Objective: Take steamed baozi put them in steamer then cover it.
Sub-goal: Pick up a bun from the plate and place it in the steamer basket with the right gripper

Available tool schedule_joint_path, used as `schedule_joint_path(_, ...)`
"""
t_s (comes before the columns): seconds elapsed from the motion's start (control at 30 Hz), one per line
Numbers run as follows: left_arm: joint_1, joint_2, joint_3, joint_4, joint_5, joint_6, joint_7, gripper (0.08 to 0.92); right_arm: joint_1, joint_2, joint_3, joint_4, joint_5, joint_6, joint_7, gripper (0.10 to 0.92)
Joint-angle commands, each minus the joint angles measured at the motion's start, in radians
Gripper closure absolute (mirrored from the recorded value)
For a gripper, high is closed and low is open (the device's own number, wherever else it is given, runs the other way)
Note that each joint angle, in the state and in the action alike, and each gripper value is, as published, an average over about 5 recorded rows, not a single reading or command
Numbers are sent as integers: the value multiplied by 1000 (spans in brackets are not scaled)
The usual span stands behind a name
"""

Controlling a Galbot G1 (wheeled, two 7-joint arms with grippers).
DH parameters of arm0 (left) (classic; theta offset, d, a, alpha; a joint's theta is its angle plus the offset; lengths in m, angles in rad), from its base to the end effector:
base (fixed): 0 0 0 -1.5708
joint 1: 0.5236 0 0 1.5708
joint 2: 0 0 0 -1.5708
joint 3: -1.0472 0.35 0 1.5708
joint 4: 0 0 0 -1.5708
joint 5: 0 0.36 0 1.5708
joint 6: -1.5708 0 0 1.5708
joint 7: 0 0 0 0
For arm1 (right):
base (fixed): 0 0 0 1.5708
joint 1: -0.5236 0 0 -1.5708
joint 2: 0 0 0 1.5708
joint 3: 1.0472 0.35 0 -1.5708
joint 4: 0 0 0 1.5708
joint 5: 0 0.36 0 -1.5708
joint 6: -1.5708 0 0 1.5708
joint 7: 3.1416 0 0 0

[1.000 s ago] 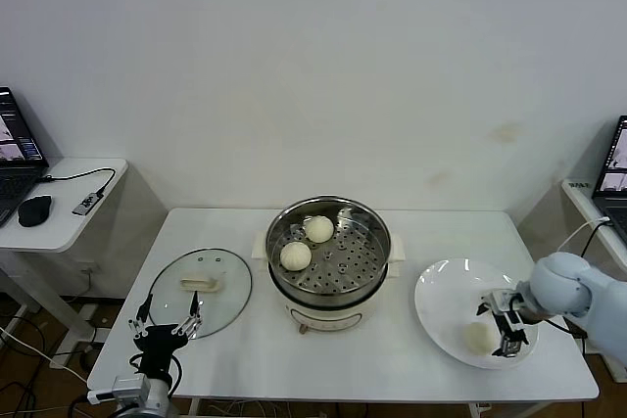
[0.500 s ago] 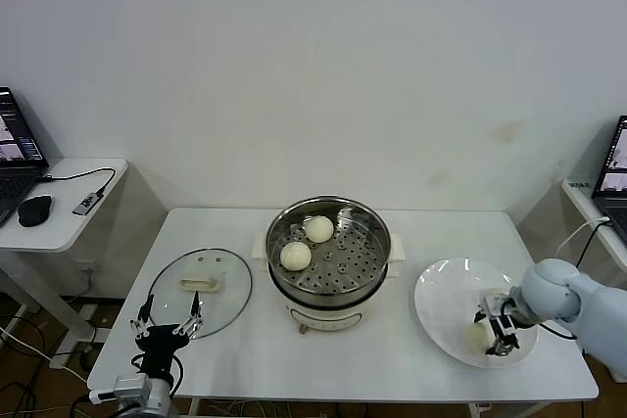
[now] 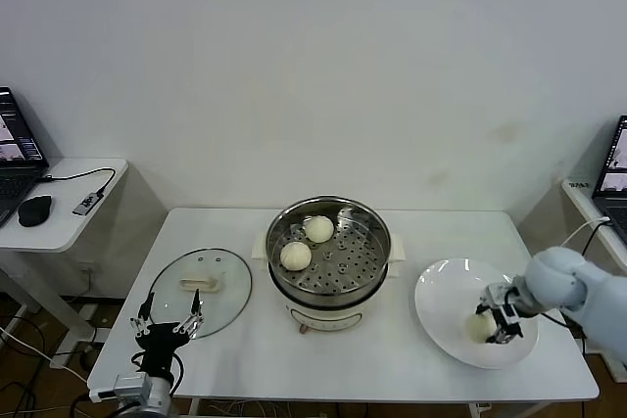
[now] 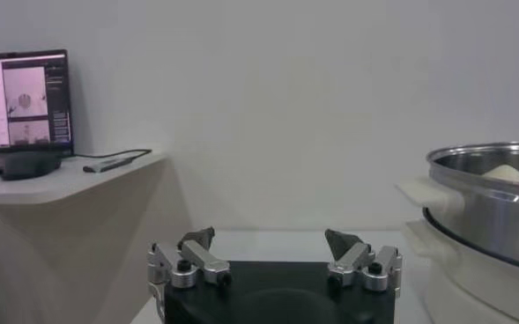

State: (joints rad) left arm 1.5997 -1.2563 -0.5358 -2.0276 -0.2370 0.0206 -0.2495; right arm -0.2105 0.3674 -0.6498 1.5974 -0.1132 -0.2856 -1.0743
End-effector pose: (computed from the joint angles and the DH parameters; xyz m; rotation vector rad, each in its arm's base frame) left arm 0.1802 0.0629 -0.3233 0.1819 -3.0122 -0.0934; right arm 0.4140 -0.1985 -0.1860 1.2100 -1.3585 1.3542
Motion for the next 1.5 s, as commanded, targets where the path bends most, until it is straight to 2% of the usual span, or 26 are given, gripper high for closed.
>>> schedule_joint_path(0.03,-3,3,6,-3,-1,1,0,177,332,-31,-110,11,150,-12,-42,431)
schedule_joint_path(0.4,-4,16,10,-12,-7,3,-1,177,850,136,-443,-14,313,-33,0,431)
schedule_joint_path(0.57,1,15,7,-14,-7,3,-1,177,914,293,-494,-13,391,-28,51,426)
schedule_joint_path(0.9,9,10,-14,-22,-7,2,-1,177,880,574,-607,-44,428,81,120,423)
schedule_joint_path(1.13,10,-2,-23,-28,-8,2,-2,177,802,675,-643,-101,341,233,110,423)
schedule_joint_path(1.33,8,-6,-28,-22,-10,1,-3,177,748,689,-672,-156,198,410,103,423)
schedule_joint_path(1.5,7,-11,-31,-17,-10,0,-3,177,712,700,-681,-177,99,494,100,418)
